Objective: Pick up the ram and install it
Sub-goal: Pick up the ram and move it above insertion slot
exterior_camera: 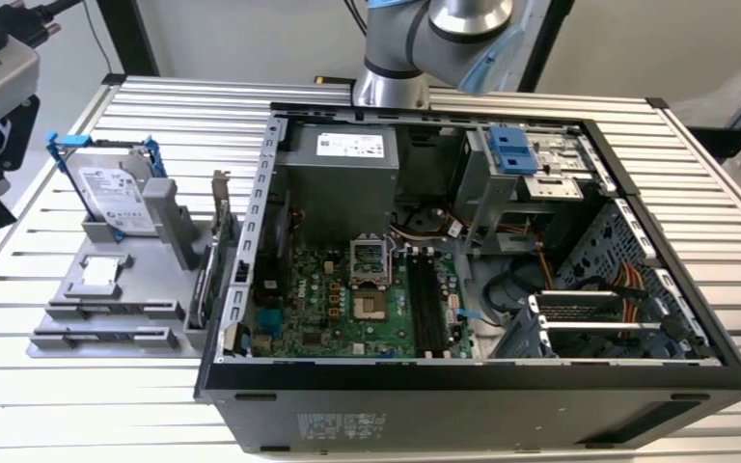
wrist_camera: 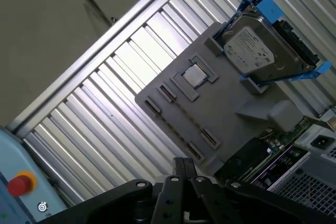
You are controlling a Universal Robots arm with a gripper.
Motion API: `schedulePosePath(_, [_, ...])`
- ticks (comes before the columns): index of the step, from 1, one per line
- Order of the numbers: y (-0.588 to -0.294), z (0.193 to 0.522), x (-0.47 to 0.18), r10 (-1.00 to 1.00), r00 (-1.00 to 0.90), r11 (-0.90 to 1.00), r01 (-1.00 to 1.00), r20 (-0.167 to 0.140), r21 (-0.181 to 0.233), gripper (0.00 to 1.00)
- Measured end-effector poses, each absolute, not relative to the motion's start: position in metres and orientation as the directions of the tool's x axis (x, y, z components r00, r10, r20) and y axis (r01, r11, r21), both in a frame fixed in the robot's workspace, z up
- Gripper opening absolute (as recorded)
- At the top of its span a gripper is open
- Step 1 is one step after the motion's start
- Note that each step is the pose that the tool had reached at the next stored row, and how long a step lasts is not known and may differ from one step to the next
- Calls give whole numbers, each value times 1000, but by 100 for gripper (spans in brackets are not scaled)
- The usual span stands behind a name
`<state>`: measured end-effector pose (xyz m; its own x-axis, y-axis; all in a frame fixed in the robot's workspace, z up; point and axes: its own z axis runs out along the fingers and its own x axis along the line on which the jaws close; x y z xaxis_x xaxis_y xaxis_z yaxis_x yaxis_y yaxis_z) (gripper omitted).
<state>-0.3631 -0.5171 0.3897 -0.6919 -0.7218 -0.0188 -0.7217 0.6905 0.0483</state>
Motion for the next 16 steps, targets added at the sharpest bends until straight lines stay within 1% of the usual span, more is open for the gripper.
schedulePosePath(16, [-517, 390, -363, -790, -612, 611, -790, -19, 48, 0])
